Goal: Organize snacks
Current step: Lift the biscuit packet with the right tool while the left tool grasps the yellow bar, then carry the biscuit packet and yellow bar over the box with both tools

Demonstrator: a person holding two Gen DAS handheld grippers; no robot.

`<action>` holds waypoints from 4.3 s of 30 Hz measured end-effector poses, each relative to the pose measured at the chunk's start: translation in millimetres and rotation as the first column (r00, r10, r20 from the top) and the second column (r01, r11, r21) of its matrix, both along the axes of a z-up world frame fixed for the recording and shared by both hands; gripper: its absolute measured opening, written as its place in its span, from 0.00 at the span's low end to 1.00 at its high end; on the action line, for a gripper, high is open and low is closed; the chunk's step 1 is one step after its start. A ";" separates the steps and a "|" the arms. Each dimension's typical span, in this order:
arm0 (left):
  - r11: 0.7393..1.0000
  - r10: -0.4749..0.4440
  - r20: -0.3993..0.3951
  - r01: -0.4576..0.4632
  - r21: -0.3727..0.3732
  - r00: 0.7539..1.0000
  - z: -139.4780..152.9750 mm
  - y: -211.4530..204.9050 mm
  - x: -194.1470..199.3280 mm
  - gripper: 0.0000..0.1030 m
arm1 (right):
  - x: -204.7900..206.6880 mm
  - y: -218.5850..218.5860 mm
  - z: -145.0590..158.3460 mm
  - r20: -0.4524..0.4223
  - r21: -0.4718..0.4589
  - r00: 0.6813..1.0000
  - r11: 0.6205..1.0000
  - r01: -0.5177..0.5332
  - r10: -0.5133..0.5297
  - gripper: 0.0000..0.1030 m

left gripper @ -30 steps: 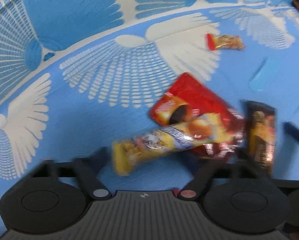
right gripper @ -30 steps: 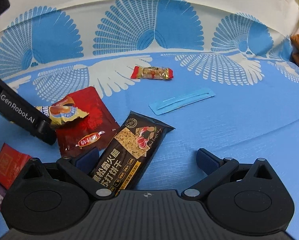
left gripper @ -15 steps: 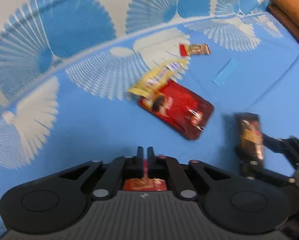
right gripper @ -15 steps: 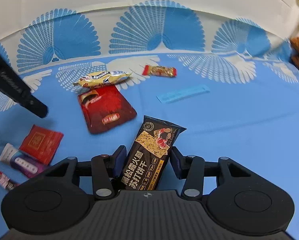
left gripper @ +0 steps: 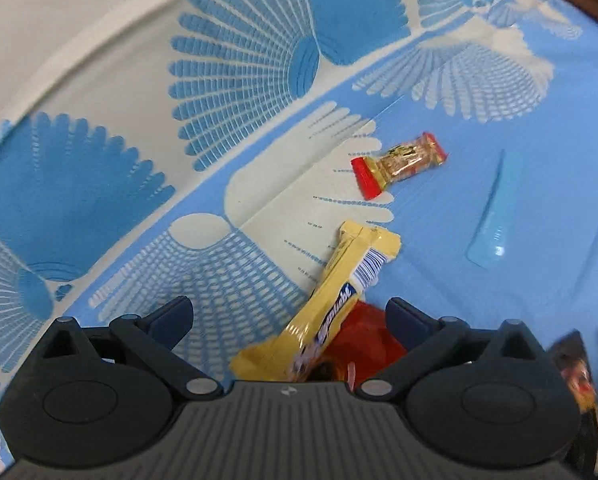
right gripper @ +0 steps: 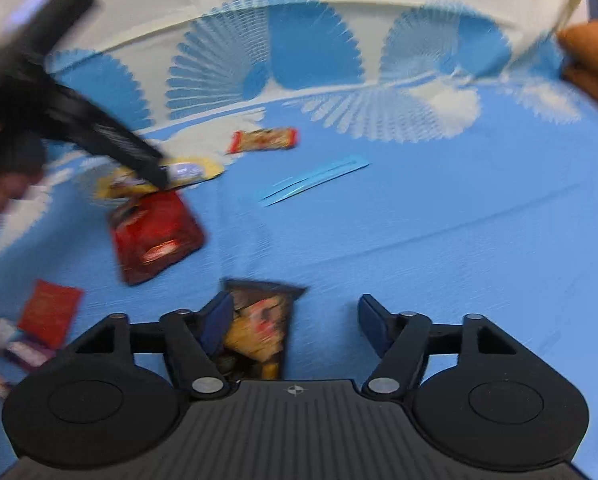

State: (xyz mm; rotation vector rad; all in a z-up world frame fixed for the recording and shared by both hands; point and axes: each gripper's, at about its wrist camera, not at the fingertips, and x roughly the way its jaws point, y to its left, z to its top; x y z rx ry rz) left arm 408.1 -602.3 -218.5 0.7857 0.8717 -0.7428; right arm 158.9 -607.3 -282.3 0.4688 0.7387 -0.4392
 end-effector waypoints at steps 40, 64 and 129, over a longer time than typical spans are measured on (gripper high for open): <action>0.768 0.586 -0.155 -0.606 -0.207 0.796 222.0 574.4 -372.9 0.14 | -211.3 349.4 237.1 0.120 0.048 0.916 0.919 -0.391 0.384 0.43; 0.732 0.578 -0.189 -0.607 -0.309 0.794 230.4 611.1 -398.3 0.14 | -232.1 416.5 260.7 0.072 -0.037 0.888 0.890 -0.454 0.455 0.43; 0.663 0.668 -0.239 -0.709 -0.239 0.705 168.2 604.8 -236.4 0.14 | -58.1 442.4 204.0 -0.019 0.011 0.838 0.838 -0.545 0.545 0.43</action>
